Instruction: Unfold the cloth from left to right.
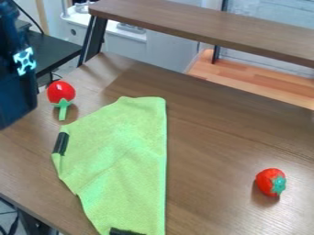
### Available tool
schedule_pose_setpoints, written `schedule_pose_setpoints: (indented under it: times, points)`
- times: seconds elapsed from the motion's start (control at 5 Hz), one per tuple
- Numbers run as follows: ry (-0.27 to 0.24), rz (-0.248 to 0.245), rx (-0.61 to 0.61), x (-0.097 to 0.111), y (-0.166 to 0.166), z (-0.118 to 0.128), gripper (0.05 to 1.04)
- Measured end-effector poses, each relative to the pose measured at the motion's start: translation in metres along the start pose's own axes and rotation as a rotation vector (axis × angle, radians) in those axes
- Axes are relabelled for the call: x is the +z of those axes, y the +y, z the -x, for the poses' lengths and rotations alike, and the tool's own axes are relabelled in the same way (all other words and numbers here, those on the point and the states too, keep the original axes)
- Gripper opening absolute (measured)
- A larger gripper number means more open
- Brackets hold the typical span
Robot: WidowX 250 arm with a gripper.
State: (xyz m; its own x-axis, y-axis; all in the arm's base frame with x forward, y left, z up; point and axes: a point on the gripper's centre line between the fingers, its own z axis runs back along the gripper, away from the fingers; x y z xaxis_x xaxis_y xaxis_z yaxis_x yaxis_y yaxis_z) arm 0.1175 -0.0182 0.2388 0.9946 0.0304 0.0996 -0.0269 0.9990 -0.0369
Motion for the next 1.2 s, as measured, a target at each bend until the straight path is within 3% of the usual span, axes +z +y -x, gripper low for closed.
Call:
schedule_pose_setpoints:
  times: [0.2, 0.6, 1.2]
  points:
    - [0.004, -0.002, -0.007, -0.004, 0.002, 0.001, 1.001]
    - [-0.011, -0.056, 0.16, -0.064, 0.091, -0.024, 1.001]
    - [-0.054, -0.014, 0.266, -0.141, 0.145, -0.064, 1.001]
